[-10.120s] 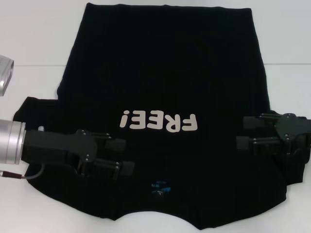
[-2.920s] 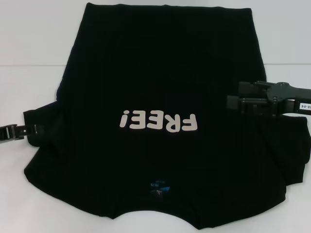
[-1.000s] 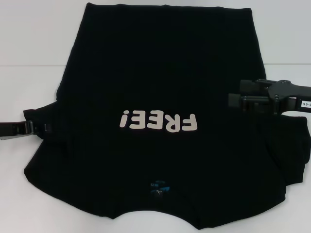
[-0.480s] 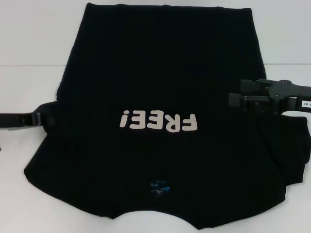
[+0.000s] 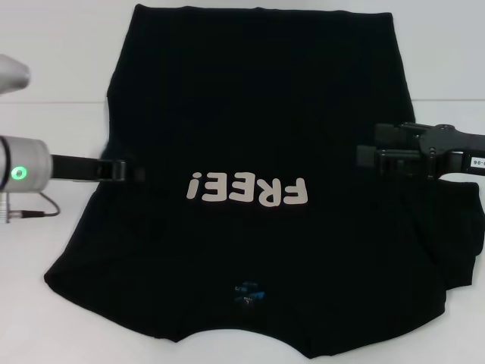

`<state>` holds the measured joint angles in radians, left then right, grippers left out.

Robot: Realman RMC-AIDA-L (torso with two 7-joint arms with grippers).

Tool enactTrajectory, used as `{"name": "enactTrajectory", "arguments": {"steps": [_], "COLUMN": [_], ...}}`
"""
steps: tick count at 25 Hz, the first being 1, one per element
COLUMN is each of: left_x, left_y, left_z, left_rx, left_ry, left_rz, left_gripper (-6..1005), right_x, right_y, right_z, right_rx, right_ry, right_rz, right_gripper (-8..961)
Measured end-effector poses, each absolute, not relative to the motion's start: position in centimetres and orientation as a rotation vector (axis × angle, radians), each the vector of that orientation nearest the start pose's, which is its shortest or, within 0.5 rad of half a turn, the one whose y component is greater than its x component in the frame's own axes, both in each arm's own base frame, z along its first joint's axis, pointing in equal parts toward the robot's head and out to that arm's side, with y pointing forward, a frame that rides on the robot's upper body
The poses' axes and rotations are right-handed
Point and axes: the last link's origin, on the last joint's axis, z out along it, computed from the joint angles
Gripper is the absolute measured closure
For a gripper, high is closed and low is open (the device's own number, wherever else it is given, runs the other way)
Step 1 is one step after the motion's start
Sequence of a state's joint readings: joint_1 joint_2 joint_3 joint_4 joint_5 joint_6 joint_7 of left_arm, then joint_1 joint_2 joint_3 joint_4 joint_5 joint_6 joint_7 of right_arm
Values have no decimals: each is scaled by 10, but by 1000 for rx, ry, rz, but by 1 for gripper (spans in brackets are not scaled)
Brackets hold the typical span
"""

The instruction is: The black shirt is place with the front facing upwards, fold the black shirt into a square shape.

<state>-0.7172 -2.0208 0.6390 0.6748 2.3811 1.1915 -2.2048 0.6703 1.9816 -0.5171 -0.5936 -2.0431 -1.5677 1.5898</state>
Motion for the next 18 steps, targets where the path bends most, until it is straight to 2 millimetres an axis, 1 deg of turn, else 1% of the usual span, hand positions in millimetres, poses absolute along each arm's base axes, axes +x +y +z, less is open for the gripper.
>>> {"name": "enactTrajectory", "arguments": {"steps": [2,10,15,16,18], "left_x": [-270,-256,-241,-239,-236], "left_y": [410,405,402,402,402], "left_z": [21,0,-14,-15,-14], "left_rx": [-2264,-2340,-2420,-2424,-2432], "left_ry": [-1412,-1374,-1322,-1315,-1302], "left_rz": [-309,-284,-283,-285,-297], "left_gripper": [930,860,668,630,586], "right_x": [244,245,248,249,252], "right_y": [376,375,379,379,381], "right_z": [46,47,54,56,61], "right_rx": [-2616,-2612,-2569,-2558,-2532], "right_ry": [811,815,833,839,863], "right_rz": [797,798,815,819,828], "right_gripper": [48,49,49,49,49]}}
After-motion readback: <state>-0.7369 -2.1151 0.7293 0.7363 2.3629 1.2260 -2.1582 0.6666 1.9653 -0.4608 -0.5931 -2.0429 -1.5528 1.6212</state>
